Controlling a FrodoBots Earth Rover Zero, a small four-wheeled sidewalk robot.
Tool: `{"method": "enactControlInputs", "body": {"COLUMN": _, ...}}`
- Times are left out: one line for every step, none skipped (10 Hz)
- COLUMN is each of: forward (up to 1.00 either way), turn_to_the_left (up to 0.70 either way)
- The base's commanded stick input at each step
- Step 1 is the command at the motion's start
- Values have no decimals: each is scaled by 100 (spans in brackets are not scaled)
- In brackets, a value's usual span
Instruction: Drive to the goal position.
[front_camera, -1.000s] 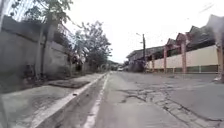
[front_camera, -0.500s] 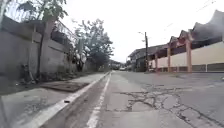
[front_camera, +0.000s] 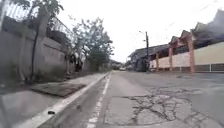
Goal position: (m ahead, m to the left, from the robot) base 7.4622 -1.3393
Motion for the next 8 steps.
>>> {"method": "enactControlInputs", "body": {"forward": 70, "turn_to_the_left": 0}}
{"method": "enactControlInputs", "body": {"forward": 70, "turn_to_the_left": 0}}
{"method": "enactControlInputs", "body": {"forward": 70, "turn_to_the_left": 0}}
{"method": "enactControlInputs", "body": {"forward": 70, "turn_to_the_left": 0}}
{"method": "enactControlInputs", "body": {"forward": 70, "turn_to_the_left": 0}}
{"method": "enactControlInputs", "body": {"forward": 70, "turn_to_the_left": 0}}
{"method": "enactControlInputs", "body": {"forward": 70, "turn_to_the_left": 0}}
{"method": "enactControlInputs", "body": {"forward": 70, "turn_to_the_left": 0}}
